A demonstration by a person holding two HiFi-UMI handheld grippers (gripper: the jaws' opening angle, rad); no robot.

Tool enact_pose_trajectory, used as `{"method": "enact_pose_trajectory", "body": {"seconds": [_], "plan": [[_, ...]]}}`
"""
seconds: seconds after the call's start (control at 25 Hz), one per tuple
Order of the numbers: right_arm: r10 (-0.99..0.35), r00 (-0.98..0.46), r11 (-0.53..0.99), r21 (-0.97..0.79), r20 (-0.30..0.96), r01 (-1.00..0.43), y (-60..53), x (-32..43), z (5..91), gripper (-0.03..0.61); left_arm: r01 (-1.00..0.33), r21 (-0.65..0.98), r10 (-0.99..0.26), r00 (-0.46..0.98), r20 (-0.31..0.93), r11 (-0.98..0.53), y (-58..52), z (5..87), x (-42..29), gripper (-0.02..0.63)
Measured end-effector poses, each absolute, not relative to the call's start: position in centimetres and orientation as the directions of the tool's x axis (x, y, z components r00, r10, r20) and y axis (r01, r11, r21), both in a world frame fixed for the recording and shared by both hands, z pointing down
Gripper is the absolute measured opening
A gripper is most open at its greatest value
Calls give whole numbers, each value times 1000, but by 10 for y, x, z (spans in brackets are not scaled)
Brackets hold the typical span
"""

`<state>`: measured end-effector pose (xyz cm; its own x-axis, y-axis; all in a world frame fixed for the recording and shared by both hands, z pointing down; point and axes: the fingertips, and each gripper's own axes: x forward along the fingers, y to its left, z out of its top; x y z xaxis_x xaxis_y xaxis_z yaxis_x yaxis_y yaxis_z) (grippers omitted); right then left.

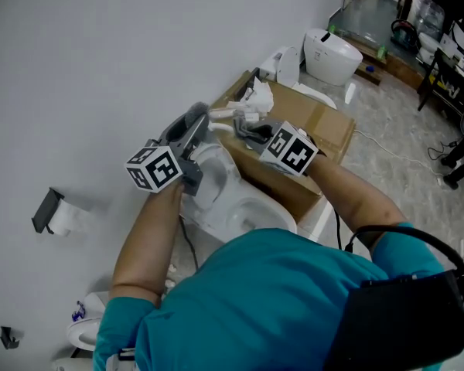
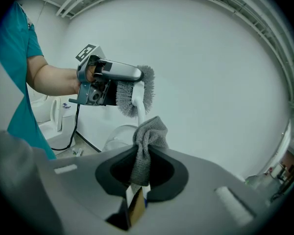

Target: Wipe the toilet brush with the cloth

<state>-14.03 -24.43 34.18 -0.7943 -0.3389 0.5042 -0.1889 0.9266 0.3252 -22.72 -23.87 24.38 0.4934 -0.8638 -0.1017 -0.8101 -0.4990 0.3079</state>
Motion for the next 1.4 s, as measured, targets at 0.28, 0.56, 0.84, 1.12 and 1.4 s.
{"method": "enact_pose_trajectory", "body": {"seconds": [0.28, 0.56, 0.84, 1.12, 1.4], "plan": [[-348, -784, 923, 336, 514, -190, -242, -138, 345, 21, -803, 338, -869, 480, -120, -491, -239, 240, -231, 166], [-363, -770, 909, 381, 524, -168, -239, -136, 351, 21, -796, 390, -884, 445, -142, -463, -240, 242, -240, 163], [-379, -758, 895, 418, 530, -156, -239, -134, 355, 21, -784, 435, -895, 417, -158, -442, -244, 245, -247, 163], [-379, -743, 898, 413, 551, -152, -239, -130, 363, 21, -782, 447, -899, 403, -168, -434, -246, 243, -254, 163], [-381, -736, 899, 411, 560, -154, -242, -123, 365, 21, -783, 446, -900, 394, -185, -434, -246, 236, -257, 163]]}}
